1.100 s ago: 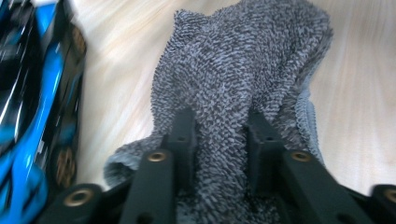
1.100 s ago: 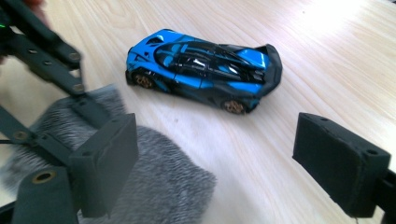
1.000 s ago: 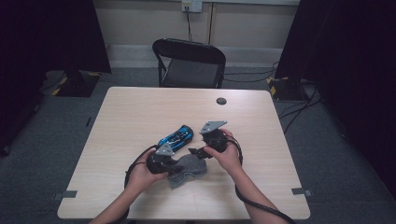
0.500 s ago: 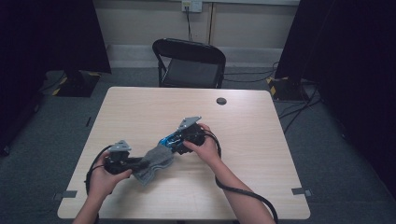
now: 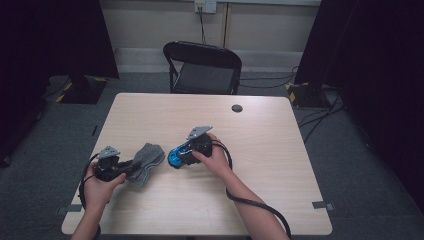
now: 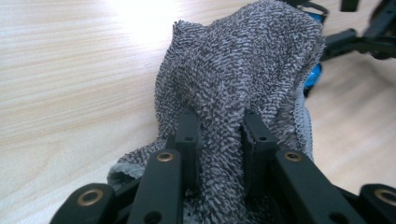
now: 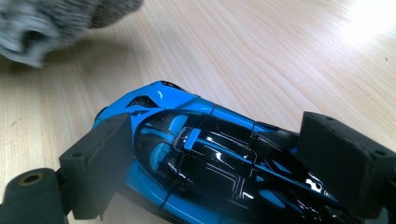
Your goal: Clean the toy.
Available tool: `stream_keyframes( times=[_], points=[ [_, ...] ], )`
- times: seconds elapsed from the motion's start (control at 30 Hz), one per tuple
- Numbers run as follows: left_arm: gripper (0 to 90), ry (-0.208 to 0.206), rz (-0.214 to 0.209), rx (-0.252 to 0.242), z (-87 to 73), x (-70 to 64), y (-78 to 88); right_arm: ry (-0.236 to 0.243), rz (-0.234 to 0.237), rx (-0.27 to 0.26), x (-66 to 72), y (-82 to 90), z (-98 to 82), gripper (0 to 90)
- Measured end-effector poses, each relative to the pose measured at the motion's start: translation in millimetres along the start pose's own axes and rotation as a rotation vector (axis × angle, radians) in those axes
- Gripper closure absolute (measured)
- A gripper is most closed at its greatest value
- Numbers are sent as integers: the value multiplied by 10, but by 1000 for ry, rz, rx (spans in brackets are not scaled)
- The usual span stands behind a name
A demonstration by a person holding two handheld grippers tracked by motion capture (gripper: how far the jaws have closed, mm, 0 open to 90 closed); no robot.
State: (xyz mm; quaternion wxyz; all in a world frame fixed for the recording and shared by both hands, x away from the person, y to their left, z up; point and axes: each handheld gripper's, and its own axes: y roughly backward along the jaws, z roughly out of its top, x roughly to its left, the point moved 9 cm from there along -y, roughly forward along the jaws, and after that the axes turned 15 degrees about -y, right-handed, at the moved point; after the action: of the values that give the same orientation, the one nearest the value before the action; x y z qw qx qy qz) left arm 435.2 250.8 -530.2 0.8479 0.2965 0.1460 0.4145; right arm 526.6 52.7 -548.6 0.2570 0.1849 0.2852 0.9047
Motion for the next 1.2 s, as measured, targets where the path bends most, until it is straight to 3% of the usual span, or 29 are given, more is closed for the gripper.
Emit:
stream_keyframes(
  times=[0.13,0.23,0.33,0.43,0.53,0.6,0.67,0.7,0.77,0.83,0.93,1.07,1.2],
  points=[
    [720,18,27,48,-7,23,-145,6,3,-23,7,-1,-12,106],
    [700,3,71,89,-27,72,-223,5,-6,-17,5,3,-12,105],
    [624,-21,79,117,-13,50,-299,9,-22,5,18,4,-5,105],
    [445,0,91,130,58,52,-319,8,-28,13,23,4,-3,106],
    [375,-31,82,54,192,60,-342,6,-29,15,28,2,-2,105],
    [361,-52,80,79,157,65,-406,4,-29,13,29,1,-3,105],
    [441,-90,59,110,62,44,-484,3,-29,18,35,-1,-1,105],
    [454,-84,55,98,53,45,-489,1,-31,23,38,-1,1,105],
    [629,-72,16,114,47,15,-448,1,-36,35,43,-3,3,105],
    [672,-73,-19,114,38,-44,-437,-1,-35,33,50,-4,1,105],
    [699,-87,-66,128,34,-135,-417,5,-38,39,51,-6,5,105],
    [715,-128,-169,148,28,-345,-393,3,-43,47,57,-6,5,105],
    [715,-156,-217,153,33,-502,-391,2,-44,48,58,-6,5,105]
  ],
)
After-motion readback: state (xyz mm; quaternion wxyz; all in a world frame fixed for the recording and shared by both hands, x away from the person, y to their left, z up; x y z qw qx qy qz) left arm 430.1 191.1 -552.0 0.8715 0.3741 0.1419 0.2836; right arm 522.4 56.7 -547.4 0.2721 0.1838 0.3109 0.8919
